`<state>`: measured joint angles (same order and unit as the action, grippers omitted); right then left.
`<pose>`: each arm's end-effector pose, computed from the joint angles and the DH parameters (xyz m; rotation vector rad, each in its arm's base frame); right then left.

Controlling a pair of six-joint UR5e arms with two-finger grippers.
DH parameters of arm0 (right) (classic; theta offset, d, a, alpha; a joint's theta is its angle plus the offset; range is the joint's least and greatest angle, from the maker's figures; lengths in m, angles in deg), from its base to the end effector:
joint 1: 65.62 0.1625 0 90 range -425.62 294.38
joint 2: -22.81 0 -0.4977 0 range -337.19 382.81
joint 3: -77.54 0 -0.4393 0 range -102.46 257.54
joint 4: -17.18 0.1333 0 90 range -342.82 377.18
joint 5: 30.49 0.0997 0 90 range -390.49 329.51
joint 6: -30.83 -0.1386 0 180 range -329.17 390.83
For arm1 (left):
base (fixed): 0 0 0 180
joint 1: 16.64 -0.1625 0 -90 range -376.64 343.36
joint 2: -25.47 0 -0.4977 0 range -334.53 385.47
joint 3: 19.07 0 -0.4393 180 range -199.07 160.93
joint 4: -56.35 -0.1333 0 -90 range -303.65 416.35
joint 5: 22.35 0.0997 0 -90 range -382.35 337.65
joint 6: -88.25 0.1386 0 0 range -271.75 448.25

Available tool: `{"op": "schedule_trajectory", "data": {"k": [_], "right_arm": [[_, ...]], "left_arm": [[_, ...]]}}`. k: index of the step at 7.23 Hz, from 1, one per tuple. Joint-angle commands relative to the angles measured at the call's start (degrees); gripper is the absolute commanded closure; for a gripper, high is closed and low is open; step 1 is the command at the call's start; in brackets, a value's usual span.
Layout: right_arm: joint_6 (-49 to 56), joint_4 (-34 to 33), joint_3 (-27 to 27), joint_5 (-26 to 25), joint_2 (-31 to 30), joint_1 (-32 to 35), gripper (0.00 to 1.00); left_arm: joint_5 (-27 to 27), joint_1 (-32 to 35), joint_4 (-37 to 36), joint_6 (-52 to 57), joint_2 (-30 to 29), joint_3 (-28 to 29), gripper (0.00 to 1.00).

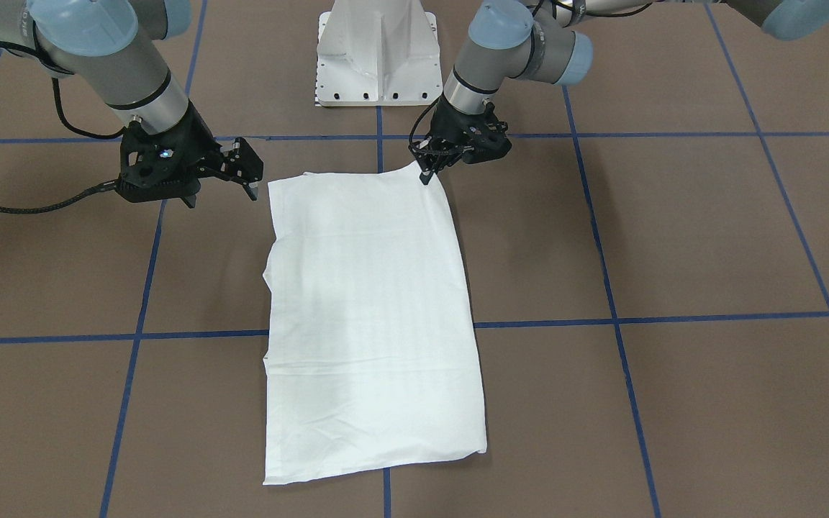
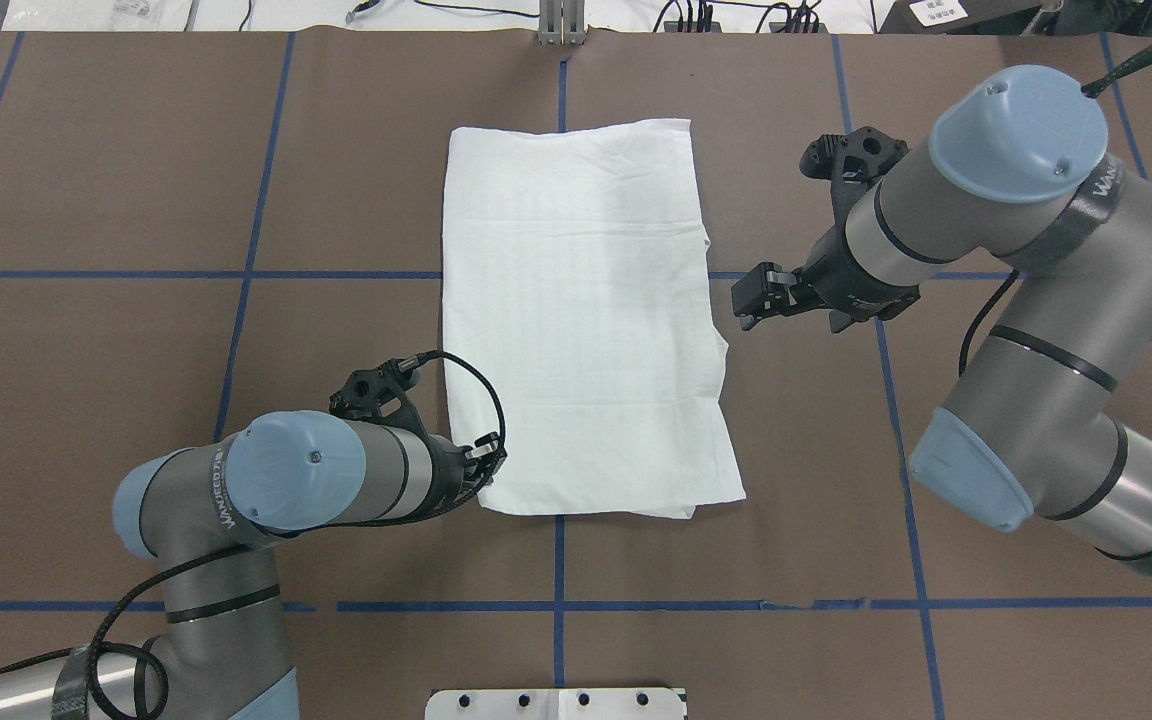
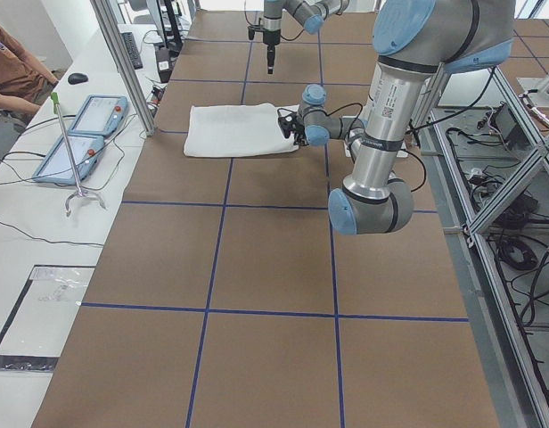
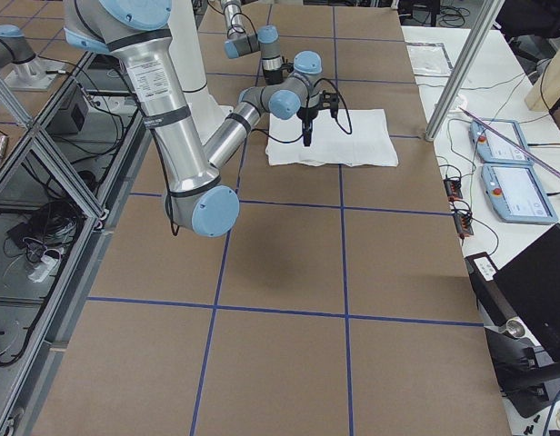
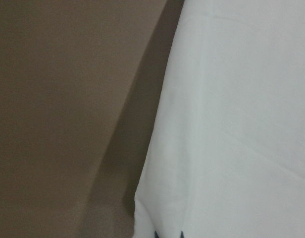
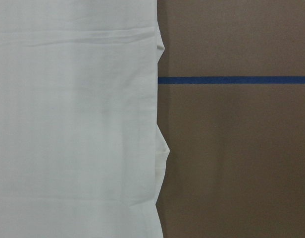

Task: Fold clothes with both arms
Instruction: 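Lower the right gripper to the shirt's other near corner and grasp it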

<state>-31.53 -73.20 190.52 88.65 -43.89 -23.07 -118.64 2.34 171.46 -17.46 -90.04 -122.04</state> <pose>-0.4394 -0.4926 0.3148 0.0569 -0.9158 0.0381 0.6481 -0.3478 0.3103 -0.0673 1.1231 -0.4802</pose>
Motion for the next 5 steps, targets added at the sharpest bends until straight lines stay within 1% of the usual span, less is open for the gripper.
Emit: {"op": "schedule_trajectory", "data": {"k": [1,3,4,5], "right_arm": [[-14.8,-0.05,0.4,-1.44,0.78,-2.89,0.0],[-36.33,-0.23,-0.21,-12.12,4.01,-12.27,0.0],[-46.17,-0.75,-1.0,-15.05,5.78,-15.02,0.0],[-51.75,-0.93,-2.83,-16.03,6.84,-16.35,0.0]], "left_arm": [[-0.03,0.0,0.03,0.06,0.02,-0.22,1.0],[-0.03,0.09,0.12,0.06,0.11,-0.22,1.0],[-0.03,0.0,0.12,0.06,0.11,-0.13,1.0],[-0.12,0.0,0.29,-0.03,0.02,-0.22,1.0]]}}
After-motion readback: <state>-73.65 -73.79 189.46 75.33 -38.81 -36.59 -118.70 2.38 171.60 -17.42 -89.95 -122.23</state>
